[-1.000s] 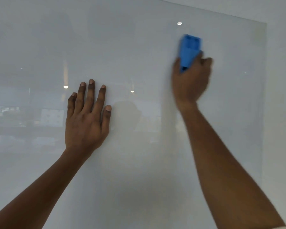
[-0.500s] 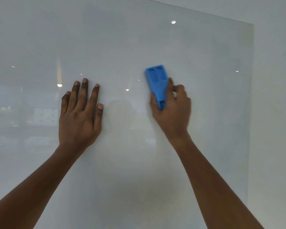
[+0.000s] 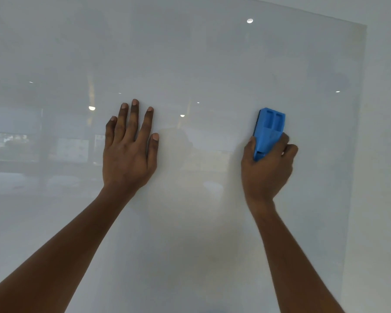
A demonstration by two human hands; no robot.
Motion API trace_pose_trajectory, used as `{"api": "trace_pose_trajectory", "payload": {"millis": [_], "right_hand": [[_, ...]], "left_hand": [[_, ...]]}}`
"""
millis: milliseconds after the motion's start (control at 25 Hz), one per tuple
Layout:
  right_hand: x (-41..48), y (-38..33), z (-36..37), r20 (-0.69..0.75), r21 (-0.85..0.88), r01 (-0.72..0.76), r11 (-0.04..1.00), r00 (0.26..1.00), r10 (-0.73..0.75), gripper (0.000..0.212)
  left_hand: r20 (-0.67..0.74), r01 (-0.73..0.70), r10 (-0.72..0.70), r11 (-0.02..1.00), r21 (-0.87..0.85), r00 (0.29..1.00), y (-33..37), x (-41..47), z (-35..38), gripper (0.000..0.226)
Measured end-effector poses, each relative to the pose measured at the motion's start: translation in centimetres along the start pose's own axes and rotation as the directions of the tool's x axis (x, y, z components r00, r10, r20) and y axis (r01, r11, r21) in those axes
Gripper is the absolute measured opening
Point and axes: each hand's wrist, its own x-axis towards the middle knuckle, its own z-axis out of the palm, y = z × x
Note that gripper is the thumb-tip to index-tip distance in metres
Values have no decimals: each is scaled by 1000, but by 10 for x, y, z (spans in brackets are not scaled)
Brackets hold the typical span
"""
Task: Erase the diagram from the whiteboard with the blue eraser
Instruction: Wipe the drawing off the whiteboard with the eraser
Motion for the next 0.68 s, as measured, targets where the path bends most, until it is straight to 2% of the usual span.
{"api": "trace_pose_trajectory", "payload": {"millis": [40, 120, 160, 240, 320, 360, 440, 560, 640, 680], "right_hand": [[-15, -5, 0, 13, -12, 20, 1000, 1000, -20, 63], [-57, -12, 1, 73, -13, 179, 984, 981, -177, 63], [-80, -14, 0, 117, -3, 299, 954, 948, -297, 63], [-113, -8, -3, 209, 24, 524, 852, 830, -517, 59], [-117, 10, -8, 250, 27, 632, 775, 746, -617, 56], [-111, 23, -11, 246, 8, 638, 770, 745, -620, 56], [-96, 55, -22, 214, -75, 561, 824, 816, -537, 58], [-74, 107, -46, 132, -151, 213, 965, 972, -194, 61], [-66, 128, -58, 97, -112, -8, 994, 995, 19, 64], [-65, 132, -60, 101, -105, -55, 993, 993, 66, 66]], "left_hand": [[1, 1, -1, 1000, -4, 1000, 0, 0, 0, 58], [-1, -1, 1, 1000, -8, 1000, -2, -1, 1, 58], [-1, -2, 2, 1000, -9, 1000, -2, -1, 1, 58], [2, -7, 7, 1000, -14, 1000, -4, 0, 1, 58], [-2, -14, 14, 1000, -23, 1000, -5, 0, 1, 57], [-6, -15, 15, 999, -28, 1000, -5, 0, 1, 56], [-7, -15, 15, 999, -33, 1000, -5, 0, 1, 55], [21, -1, 2, 999, -35, 1000, -3, -1, 0, 56], [52, 5, -2, 999, -53, 999, 0, 1, -2, 57], [72, 7, -2, 998, -69, 997, 0, 2, -5, 58]]}}
